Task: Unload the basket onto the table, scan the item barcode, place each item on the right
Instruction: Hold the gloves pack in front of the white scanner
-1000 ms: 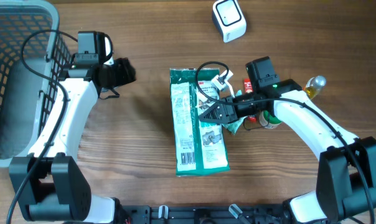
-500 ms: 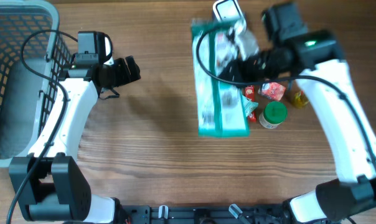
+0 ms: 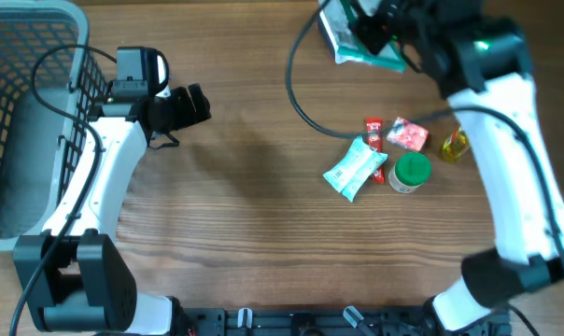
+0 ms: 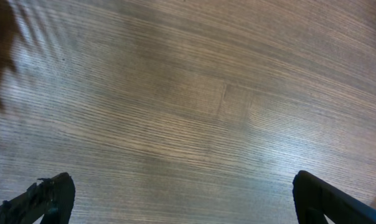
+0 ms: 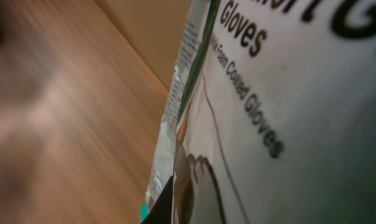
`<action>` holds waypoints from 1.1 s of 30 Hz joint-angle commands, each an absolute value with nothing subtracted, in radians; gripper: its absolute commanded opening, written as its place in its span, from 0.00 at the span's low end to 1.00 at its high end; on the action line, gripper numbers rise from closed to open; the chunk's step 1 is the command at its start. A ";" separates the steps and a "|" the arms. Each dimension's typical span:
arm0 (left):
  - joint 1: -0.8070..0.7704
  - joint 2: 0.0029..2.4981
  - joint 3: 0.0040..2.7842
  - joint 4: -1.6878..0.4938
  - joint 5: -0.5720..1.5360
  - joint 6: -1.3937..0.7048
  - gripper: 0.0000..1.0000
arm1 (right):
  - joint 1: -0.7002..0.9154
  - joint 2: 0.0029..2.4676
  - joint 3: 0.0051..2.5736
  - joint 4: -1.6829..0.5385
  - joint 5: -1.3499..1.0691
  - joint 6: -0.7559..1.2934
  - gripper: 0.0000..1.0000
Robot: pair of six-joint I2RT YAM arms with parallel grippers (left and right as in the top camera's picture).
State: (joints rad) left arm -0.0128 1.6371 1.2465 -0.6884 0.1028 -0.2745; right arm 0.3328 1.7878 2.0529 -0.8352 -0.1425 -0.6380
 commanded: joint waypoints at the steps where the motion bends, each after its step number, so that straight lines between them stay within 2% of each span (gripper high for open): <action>1: -0.008 1.639 1.248 -0.688 0.100 -0.265 1.00 | 0.345 1.924 2.063 -0.741 0.034 -0.780 0.04; 7: -0.008 1.639 1.248 -0.688 0.100 -0.265 1.00 | 0.368 2.123 2.063 -0.495 0.246 -0.931 0.04; 11: -0.008 1.639 1.248 -0.688 0.100 -0.265 1.00 | 0.379 2.252 2.063 -0.247 0.401 -1.028 0.04; 14: -0.008 1.639 1.248 -0.688 0.100 -0.265 1.00 | 0.382 2.303 2.063 -0.145 0.395 -1.040 0.04; 23: -0.008 1.639 1.248 -0.688 0.100 -0.266 1.00 | 0.395 2.353 2.061 -0.180 0.204 -0.757 0.04; 33: -0.008 1.639 1.248 -0.688 0.100 -0.266 1.00 | 0.395 2.353 2.061 -0.290 0.176 -0.554 0.04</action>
